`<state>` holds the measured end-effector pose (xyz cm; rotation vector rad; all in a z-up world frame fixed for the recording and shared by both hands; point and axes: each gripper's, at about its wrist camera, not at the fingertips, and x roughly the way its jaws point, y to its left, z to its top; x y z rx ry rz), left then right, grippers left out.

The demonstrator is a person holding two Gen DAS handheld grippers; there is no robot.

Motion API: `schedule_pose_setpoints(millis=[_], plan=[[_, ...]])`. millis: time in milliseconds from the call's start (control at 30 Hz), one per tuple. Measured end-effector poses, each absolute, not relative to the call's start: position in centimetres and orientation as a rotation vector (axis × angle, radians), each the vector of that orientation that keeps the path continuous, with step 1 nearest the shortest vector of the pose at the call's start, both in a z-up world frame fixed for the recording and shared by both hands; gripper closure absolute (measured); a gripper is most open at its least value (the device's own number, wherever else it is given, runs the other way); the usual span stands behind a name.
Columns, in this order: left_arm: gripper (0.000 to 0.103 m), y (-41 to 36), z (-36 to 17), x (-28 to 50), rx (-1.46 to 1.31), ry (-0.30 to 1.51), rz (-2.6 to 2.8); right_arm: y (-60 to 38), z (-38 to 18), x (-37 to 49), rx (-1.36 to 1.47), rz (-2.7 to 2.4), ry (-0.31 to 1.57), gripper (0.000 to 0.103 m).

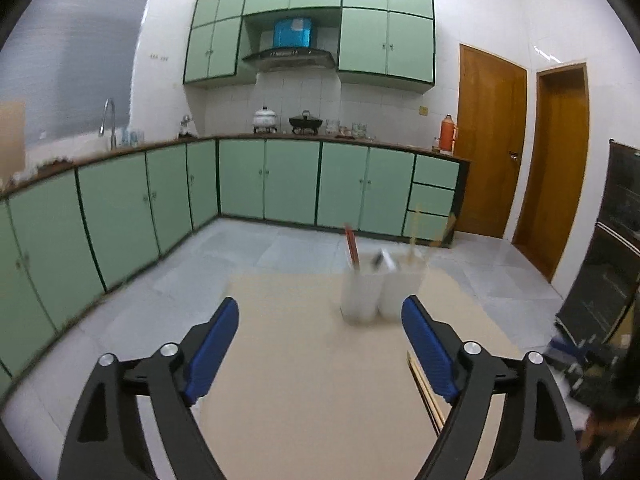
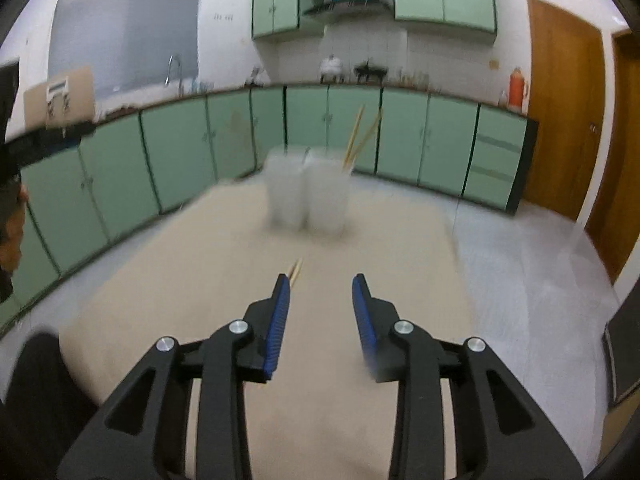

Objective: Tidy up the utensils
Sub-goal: 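Open both tools to release the chopsticks and pull back to the table, then grasp a red chopstick with the right tool while the left tool approaches another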

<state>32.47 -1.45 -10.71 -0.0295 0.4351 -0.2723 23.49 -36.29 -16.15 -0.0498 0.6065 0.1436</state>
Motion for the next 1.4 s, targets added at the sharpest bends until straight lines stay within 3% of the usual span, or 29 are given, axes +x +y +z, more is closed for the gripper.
schedule_pose_setpoints(millis=[133, 267, 733, 967, 1400], plan=[[0.017, -1.3, -15.9, 28.6, -0.041, 0.483, -0.249, -33.6, -22.9, 19.7, -0.076, 0.159, 0.721, 0.071], [0.017, -1.3, -19.4, 26.5, -0.050, 0.530, -0.251, -31.2, -25.7, 18.5, -0.116, 0.202, 0.775, 0.071], [0.018, -3.2, -24.2, 26.1, -0.024, 0.626, -0.310, -28.8, -26.8, 21.5, -0.112, 0.257, 0.771, 0.072], [0.019, -5.1, -26.2, 25.8, 0.011, 0.686, -0.364, -30.7, -26.7, 21.8, -0.058, 0.237, 0.779, 0.097], [0.024, -12.8, -29.0, 25.9, 0.144, 0.745, -0.523, -37.2, -26.7, 21.6, 0.080, 0.118, 0.799, 0.097]])
